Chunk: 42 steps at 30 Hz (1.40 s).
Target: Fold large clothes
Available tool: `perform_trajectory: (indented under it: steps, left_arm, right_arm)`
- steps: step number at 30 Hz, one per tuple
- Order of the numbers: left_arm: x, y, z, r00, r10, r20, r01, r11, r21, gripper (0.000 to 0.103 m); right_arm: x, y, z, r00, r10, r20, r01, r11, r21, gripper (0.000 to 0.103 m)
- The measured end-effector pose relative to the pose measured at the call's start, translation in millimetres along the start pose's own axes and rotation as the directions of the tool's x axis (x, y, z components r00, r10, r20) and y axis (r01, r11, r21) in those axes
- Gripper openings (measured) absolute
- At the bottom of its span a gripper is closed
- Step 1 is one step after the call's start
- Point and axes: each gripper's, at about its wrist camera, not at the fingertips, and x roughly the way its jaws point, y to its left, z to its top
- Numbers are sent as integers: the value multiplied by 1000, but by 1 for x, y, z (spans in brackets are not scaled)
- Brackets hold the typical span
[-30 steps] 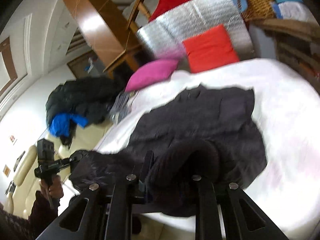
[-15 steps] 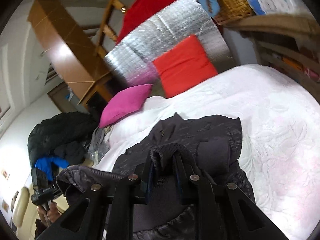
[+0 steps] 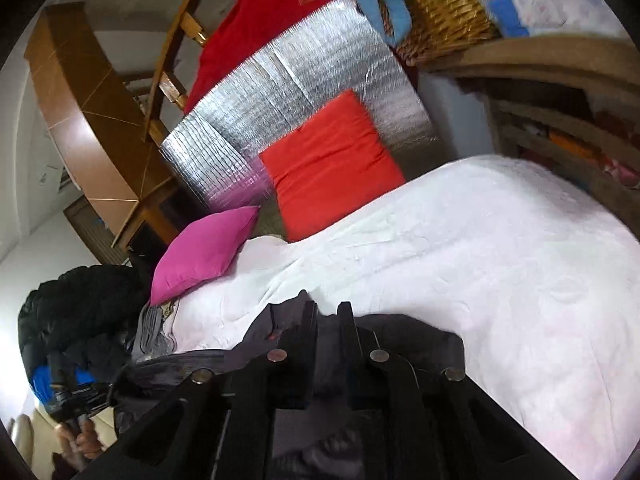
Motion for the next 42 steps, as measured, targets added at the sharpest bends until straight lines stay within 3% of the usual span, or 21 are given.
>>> perform_trajectory:
  steps: [3, 6, 7, 8, 9, 10, 11, 13, 15, 16, 21, 23, 24, 25, 28, 31, 34, 36, 38, 40, 42]
  left_arm:
    - [44, 26, 4, 998, 45, -53, -50, 994, -93, 12]
    - [69, 62, -16, 994, -7, -105, -19, 968, -249, 22]
    - [66, 69, -25, 996, -37, -79, 13, 960, -280, 25]
    - [61, 72, -31, 997, -55, -50, 38, 955, -293, 31]
    - [51, 72, -37, 997, -71, -13, 64, 951, -302, 37]
    - [43, 70, -39, 998, -66, -1, 63, 948, -314, 50]
    - [34, 63, -37, 998, -57, -13, 50, 950, -309, 65]
    - [14, 50, -37, 998, -48, 32, 55, 962, -267, 84]
    - [-6, 44, -47, 994, 12, 109, 16, 968, -249, 91]
    - [-13, 45, -54, 990, 62, 124, -29, 967, -252, 92]
    - [-14, 72, -60, 987, 136, 92, -98, 939, -329, 92]
    - [-8, 81, -59, 983, 177, 56, -148, 931, -335, 91]
    - [-3, 84, -59, 985, 170, 31, -151, 933, -325, 91]
    - [2, 84, -58, 988, 155, 11, -144, 941, -307, 90]
    - [8, 68, -54, 983, 185, 19, -176, 960, -219, 90]
    - [12, 48, -49, 970, 235, 54, -231, 970, -82, 90]
    - [24, 34, -46, 961, 270, 66, -272, 962, 22, 89]
    - [38, 33, -44, 955, 297, 24, -298, 952, 64, 78]
    - [54, 39, -46, 929, 367, -42, -363, 929, 77, 44]
    - [55, 45, -46, 940, 338, -47, -336, 941, 49, 34]
    - [47, 42, -42, 945, 327, -15, -326, 944, 45, 25]
  right_arm:
    - [40, -18, 5, 991, -44, -128, 48, 998, 33, 12]
    - [68, -33, -12, 970, -40, -238, 58, 996, 69, 18]
    - [73, -35, -17, 967, -45, -251, 62, 996, 60, 31]
    - [78, -38, -24, 961, -57, -271, 72, 996, 44, 58]
    - [81, -39, -26, 957, -50, -287, 67, 997, 48, 75]
    - [80, -41, -28, 959, -30, -282, 49, 997, 63, 88]
    - [77, -41, -29, 965, -12, -262, 33, 997, 73, 88]
    - [76, -39, -28, 967, 1, -255, 18, 997, 70, 88]
    - [81, -32, -32, 955, 4, -297, 11, 999, 48, 88]
    - [89, -29, -36, 937, -28, -349, 39, 999, 24, 88]
    - [110, -10, -63, 890, -147, -432, 113, 988, -105, 80]
    - [108, 6, -69, 884, -201, -422, 126, 972, -198, 53]
    - [105, 14, -70, 884, -220, -412, 133, 964, -229, 47]
    - [100, 24, -71, 886, -250, -390, 149, 951, -270, 38]
    - [85, 51, -68, 904, -323, -280, 202, 900, -386, 29]
    - [71, 70, -60, 927, -322, -192, 216, 878, -428, 26]
    - [65, 74, -52, 944, -299, -139, 221, 887, -405, 26]
    - [77, 66, -52, 935, -317, -156, 240, 894, -377, 26]
    - [88, 52, -56, 921, -341, -187, 261, 899, -352, 26]
    - [100, 42, -58, 915, -349, -203, 273, 905, -325, 26]
    - [98, 41, -54, 926, -331, -184, 268, 916, -297, 26]
